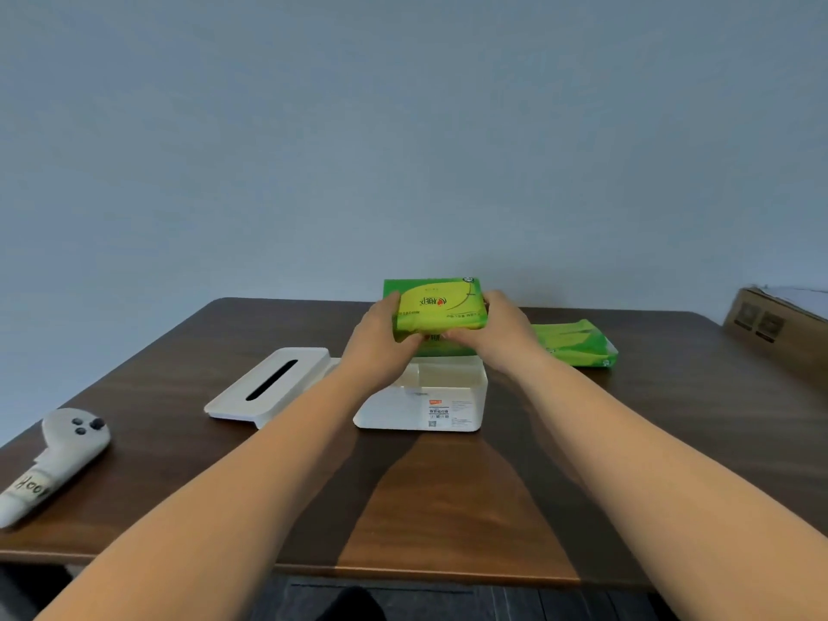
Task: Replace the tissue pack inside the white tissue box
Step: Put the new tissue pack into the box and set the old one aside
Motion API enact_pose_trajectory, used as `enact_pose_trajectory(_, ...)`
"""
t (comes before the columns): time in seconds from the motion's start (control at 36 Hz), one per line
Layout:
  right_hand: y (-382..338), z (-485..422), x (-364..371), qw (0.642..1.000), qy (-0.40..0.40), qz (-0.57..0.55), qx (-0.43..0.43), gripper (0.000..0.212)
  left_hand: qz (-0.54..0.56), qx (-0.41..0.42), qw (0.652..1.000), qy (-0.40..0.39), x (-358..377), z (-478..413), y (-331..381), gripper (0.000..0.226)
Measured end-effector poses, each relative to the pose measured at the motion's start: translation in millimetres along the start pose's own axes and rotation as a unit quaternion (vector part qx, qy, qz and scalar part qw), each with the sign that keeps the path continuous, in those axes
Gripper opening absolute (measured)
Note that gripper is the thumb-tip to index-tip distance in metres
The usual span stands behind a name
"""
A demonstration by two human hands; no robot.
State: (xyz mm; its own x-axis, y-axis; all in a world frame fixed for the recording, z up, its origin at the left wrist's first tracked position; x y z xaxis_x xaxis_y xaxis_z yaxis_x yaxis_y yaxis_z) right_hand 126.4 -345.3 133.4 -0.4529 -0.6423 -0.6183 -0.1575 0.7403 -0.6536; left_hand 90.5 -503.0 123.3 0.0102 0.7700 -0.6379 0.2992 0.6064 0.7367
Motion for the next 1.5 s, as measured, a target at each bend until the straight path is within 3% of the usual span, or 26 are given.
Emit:
enact_pose_trajectory(0.08,2,-6,8,1.0,-0.027,0.005,-0.002,0.045,-0.008,-0.01,1.0,-0.01,1,-7,-7,0.065)
enact_pose_trajectory(0.42,33,-21,31,0.995,-0.066,0.072,0.003,0.056,-0.062,-0.026,0.997,-0.046,20,-39,-31,0.056)
enact_pose_trajectory(0.67,35,-20,47,0.976,-0.119,0.17,-0.065,0.037,-0.215,0.037,0.976,-0.006,28,-44,-44,0.035)
enact_pose_trajectory(0.81,30,-14,56,0.952,-0.148,0.236,-0.125,0.035,-0.331,0.061,0.942,0.004,28,-41,-50,0.031)
enact_pose_trajectory(0.94,26,-11,64,0.943,-0.156,0.257,-0.145,0.037,-0.286,0.062,0.956,-0.011,22,-37,-60,0.032)
enact_pose_trajectory(1.06,19,-11,70,0.943,-0.128,0.266,-0.152,0.04,-0.175,0.089,0.977,0.077,1,-27,-70,0.033)
enact_pose_trajectory(1.14,13,-10,78,0.943,-0.123,0.273,-0.147,0.042,-0.166,0.054,0.978,0.116,-21,-16,-87,0.034)
enact_pose_trajectory(1.31,-1,-5,90,0.948,-0.135,0.252,-0.138,0.051,-0.257,-0.067,0.961,0.073,-48,1,-126,0.026)
enact_pose_trajectory(1.5,-16,0,100,0.948,-0.125,0.244,-0.16,0.047,-0.326,-0.059,0.943,0.035,-45,18,-145,0.033)
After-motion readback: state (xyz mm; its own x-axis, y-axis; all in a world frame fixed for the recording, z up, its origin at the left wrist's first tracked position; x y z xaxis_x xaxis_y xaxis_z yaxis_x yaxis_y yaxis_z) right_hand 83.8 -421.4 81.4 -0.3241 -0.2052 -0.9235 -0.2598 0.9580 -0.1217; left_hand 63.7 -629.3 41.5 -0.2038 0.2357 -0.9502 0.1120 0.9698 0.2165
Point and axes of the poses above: each hand's wrist, its own z-axis away from the middle knuckle, its own x-axis out of the palm, y = z × x, the point moved 2 cm from there along -z, towards the middle knuckle, and after that the axes turned 11 degrees about -x, right-handed, at the moved point
